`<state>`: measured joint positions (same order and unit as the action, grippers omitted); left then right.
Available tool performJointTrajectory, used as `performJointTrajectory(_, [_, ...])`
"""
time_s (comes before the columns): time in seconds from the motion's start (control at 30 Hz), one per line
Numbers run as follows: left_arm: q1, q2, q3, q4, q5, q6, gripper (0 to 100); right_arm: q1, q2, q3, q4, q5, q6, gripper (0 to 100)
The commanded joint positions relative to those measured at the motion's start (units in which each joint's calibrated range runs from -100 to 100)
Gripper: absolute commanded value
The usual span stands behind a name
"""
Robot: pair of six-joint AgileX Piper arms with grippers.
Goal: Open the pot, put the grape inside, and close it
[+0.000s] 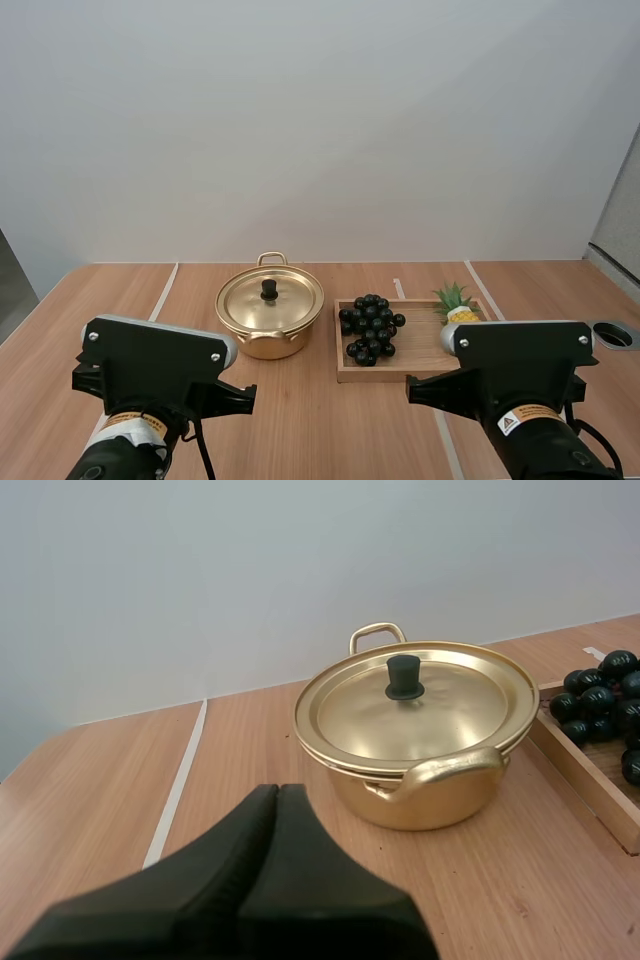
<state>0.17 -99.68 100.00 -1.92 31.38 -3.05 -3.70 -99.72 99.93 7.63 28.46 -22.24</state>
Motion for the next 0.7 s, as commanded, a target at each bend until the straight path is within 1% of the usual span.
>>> performJointTrajectory(0.0, [0.02, -0.32, 0.0, 0.1, -5.47, -0.52, 0, -0.22, -0.28, 0.07, -7.23, -10.77, -1.45, 1])
performJointTrajectory(0.07, [0.02, -0.32, 0.0, 4.39, -14.77, 0.57, 0, -0.22, -0.28, 0.07, -17.22, -18.88, -3.58, 1])
performJointTrajectory(0.1, [0.02, -0.32, 0.0, 6.38, -21.36, 1.12, 0, -0.22, -0.28, 0.07, -21.86, -22.55, -4.27, 1])
performJointTrajectory(0.13, [0.02, -0.32, 0.0, 8.66, -28.4, 1.83, 0, -0.22, -0.28, 0.07, -25.2, -25.94, -4.47, 1])
performJointTrajectory(0.23, [0.02, -0.32, 0.0, 12.99, -45.95, 4.7, 0, -0.22, -0.28, 0.07, -31.15, -36.86, -6.18, 1])
performJointTrajectory(0.3, [0.02, -0.32, 0.0, 13.33, -54.72, 7.82, 0, -0.22, -0.28, 0.07, -31.88, -42.63, -6.74, 1])
performJointTrajectory(0.33, [0.02, -0.32, 0.0, 13.33, -58.53, 10.52, 0, -0.22, -0.28, 0.0, -31.13, -44.97, -6.74, 1])
performJointTrajectory(0.37, [0.02, -0.32, 0.0, 13.14, -60.61, 12.2, 0, -0.22, -0.28, -1.55, -29.08, -46.28, -6.52, 1])
performJointTrajectory(0.4, [0.02, -0.32, 0.0, 11.98, -60.82, 12.31, 0, -0.22, -0.28, -3.46, -25.28, -47.85, -5.98, 1])
performJointTrajectory(0.43, [0.02, -0.32, -1.14, 8.25, -60.19, 12.31, 0, -0.22, -0.28, -5.73, -20.17, -49.36, -4.9, 1])
performJointTrajectory(0.5, [0.02, -0.32, -4.39, -3.05, -56.7, 13.53, 0, -0.22, -0.28, -10.7, -10.25, -49.69, -4.29, 1])
performJointTrajectory(0.53, [0.02, -0.32, -6.6, -8.19, -54.27, 15.15, 0, -0.22, -0.28, -13.69, -6.76, -48.84, -4.29, 1])
performJointTrajectory(0.57, [0.02, -0.32, -8.92, -12.46, -52.32, 16.82, 0, -0.22, 0.28, -16.32, -5.23, -46.9, -4.29, 1])
performJointTrajectory(0.67, [0.02, 1.17, -16.11, -19.8, -47.85, 20.45, 0, -0.22, 4.02, -27.9, -3.74, -33.82, -4.29, 1])
